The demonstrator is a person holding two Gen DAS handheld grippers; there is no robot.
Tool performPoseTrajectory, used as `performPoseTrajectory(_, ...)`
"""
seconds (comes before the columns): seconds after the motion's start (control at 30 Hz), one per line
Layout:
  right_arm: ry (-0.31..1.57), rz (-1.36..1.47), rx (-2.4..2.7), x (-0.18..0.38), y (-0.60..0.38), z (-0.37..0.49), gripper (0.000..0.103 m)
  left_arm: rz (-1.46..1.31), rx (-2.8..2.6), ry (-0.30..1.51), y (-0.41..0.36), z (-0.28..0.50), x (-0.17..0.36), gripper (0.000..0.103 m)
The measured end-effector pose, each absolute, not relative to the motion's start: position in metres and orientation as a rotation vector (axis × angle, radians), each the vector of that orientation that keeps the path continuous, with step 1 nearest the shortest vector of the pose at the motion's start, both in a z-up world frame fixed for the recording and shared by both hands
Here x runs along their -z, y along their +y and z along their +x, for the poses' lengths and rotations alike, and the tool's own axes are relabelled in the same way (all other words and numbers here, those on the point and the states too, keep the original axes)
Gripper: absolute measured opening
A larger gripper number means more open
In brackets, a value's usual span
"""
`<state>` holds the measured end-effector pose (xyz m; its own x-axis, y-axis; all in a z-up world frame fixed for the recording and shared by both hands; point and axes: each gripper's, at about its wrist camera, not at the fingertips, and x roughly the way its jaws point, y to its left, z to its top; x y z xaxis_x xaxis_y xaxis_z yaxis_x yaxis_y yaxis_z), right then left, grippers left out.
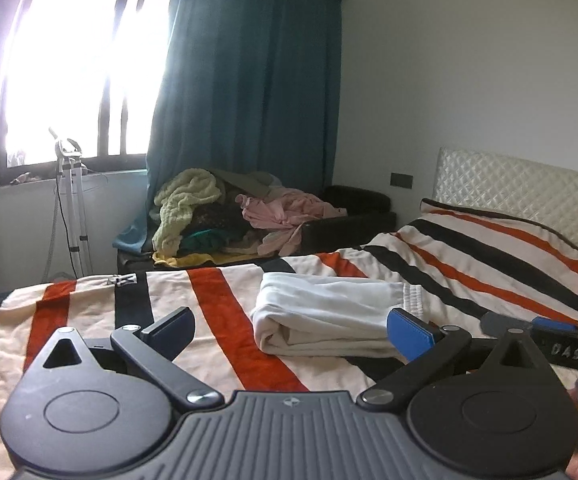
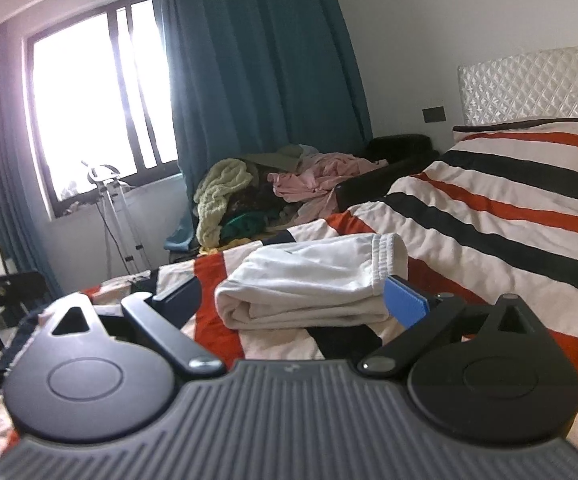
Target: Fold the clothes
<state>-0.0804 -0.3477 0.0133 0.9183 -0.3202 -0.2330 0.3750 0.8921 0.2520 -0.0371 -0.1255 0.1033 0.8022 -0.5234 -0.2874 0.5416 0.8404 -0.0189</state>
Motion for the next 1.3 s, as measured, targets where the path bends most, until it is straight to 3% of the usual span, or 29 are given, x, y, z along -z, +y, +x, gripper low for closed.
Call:
performPoseTrajectory(0.53,0.22,0.202,0.43,0.026,-0.326,-0.047,0.099,0.028,0.502,0.346,-0.114,-0.006,-0.052,0.103)
performPoseTrajectory(1.3,0.246,0.222,0.433,0.03,-0.325,-0.042,0.099,0.122,0.479,0.329,-0.127,-0.013,-0.043,0.103)
